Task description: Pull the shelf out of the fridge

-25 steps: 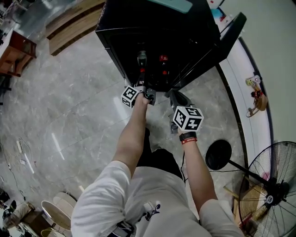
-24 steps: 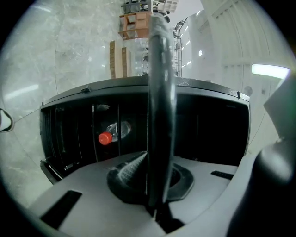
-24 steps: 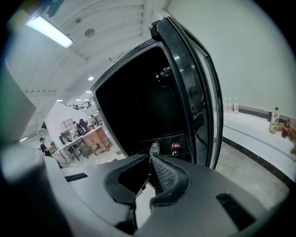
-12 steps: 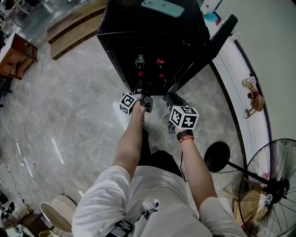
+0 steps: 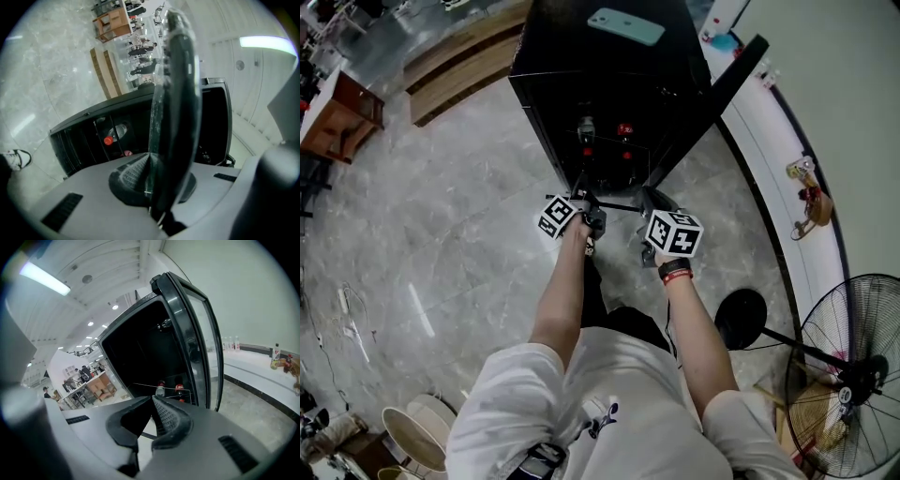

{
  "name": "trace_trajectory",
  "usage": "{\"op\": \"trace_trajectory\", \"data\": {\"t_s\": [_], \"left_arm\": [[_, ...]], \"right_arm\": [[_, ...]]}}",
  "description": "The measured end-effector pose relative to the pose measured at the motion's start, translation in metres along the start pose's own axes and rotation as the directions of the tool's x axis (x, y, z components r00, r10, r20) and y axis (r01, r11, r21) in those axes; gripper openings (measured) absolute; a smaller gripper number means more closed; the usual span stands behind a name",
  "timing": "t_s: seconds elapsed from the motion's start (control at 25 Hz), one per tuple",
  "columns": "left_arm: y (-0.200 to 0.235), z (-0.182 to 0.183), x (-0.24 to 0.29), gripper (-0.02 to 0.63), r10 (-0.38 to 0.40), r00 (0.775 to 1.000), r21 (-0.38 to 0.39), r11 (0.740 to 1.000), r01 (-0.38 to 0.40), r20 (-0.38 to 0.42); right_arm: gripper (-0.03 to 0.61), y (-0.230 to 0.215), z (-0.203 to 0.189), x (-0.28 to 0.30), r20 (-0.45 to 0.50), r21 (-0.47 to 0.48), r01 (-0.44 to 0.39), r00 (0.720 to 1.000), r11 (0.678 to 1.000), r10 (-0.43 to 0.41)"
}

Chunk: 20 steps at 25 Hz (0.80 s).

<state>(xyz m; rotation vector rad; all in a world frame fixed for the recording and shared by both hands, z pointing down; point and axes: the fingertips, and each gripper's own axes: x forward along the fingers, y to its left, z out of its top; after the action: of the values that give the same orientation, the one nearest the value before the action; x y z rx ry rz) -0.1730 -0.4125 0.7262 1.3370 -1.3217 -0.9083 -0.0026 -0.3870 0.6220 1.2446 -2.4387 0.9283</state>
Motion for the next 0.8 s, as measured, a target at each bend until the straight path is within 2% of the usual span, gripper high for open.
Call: {"op": "trace_trajectory", "data": {"t_s": [0.16,0.36,0.56,0.8], "left_arm": [[-0.027,0.004,-0.021,0.028,0.014,0.999,0.131,0.991,-0.007,-0.046],[-0.059,0.012,-0.049,0.028,0.036,0.996,0.232,0.973,-0.017,-0.079],[-0.098,0.013,-0.082,0.028,0.045,0.994,0.358,0.934,-0.006,-0.101],[-0.146,0.013,-0.110,0.028,0.046,0.992,0.485,0.874,0.016,-0.116]], "right_arm": [[0.015,0.007,0.006,-0.017,0.018,0.031,-0.001,1.000,1.000,0.001],[0.015,0.015,0.013,-0.039,0.037,0.054,-0.001,0.999,0.999,-0.001],[0.015,0.028,0.024,-0.065,0.063,0.023,-0.007,0.998,1.000,0.005],[0.015,0.050,0.043,-0.091,0.108,-0.032,-0.032,0.993,0.999,0.035]]}}
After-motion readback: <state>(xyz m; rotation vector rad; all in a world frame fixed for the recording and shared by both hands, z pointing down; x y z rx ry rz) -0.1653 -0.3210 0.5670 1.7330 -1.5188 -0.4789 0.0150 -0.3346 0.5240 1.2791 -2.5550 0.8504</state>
